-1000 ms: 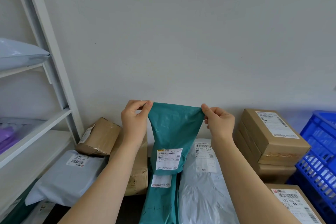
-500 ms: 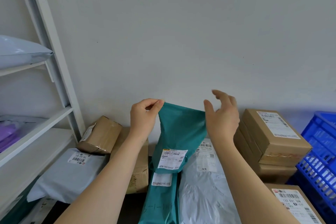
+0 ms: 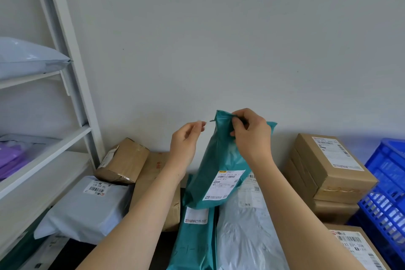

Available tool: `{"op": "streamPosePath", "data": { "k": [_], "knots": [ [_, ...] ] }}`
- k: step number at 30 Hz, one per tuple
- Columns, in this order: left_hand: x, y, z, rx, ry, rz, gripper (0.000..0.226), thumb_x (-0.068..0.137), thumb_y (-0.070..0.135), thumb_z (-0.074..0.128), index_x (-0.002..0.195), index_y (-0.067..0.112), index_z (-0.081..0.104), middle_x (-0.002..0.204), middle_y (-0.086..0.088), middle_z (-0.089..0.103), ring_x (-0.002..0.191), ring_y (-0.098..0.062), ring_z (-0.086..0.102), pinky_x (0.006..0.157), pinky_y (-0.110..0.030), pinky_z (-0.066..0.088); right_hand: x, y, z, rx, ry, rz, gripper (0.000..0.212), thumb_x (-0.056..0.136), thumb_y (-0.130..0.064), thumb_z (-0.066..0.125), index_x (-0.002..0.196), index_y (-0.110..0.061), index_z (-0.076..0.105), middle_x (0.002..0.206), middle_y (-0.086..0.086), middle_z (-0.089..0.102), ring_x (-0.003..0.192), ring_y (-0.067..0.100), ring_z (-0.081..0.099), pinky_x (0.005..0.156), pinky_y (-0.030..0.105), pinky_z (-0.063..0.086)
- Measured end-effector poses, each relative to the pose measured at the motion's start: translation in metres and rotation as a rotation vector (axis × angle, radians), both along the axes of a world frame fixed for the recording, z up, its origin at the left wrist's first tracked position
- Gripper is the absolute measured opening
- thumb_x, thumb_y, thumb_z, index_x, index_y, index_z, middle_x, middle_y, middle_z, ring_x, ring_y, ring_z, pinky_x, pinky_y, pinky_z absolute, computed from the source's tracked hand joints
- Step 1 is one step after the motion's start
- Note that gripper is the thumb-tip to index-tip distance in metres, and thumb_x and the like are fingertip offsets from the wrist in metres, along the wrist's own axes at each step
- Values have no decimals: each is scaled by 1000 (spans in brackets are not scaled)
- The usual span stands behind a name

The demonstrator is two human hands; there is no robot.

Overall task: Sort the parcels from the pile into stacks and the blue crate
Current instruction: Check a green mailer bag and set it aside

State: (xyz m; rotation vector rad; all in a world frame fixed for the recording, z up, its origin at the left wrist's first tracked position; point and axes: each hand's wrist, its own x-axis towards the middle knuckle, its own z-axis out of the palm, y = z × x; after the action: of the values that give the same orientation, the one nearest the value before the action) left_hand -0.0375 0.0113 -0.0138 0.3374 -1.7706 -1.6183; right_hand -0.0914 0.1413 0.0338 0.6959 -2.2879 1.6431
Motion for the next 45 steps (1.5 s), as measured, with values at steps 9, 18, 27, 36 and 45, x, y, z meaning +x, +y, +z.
{"op": "streamPosePath", "data": {
  "k": [9,18,27,36,45],
  "knots": [
    [-5,10,-3,-127,-36,-54,18,88,17,67,94,33,66,97,19,68,92,-1,62,95,-33,48,-5,-2,10,-186,-213,118,23,98,-6,45,85,-16,61,73,3,58,61,10,53,52,18,51],
    [-10,10,-6,-82,-19,8,21,92,9,60,76,23,64,79,8,67,78,-9,61,74,-17,46,-1,5,11,-227,-174,131,24,85,-33,53,102,-24,68,91,-8,66,78,11,58,70,28,50],
    [-9,9,-8,-78,-8,-38,20,92,8,60,77,22,65,78,8,67,73,-2,61,65,-8,44,-9,2,1,392,313,-62,44,86,-30,66,129,-24,59,142,-2,49,138,24,30,112,33,22],
    [-13,7,-7,-175,-17,27,24,89,10,64,73,28,65,77,16,67,76,5,59,75,-12,45,0,1,-3,395,138,-224,26,91,-11,47,101,-19,69,83,9,66,73,23,46,62,33,40],
    [-4,-7,-11,-191,-71,52,16,92,23,63,107,26,65,110,15,63,111,-4,55,98,-21,40,-19,14,-3,-7,-174,-371,20,94,-14,49,76,-13,56,60,1,45,60,22,42,50,28,29]
  ]
}}
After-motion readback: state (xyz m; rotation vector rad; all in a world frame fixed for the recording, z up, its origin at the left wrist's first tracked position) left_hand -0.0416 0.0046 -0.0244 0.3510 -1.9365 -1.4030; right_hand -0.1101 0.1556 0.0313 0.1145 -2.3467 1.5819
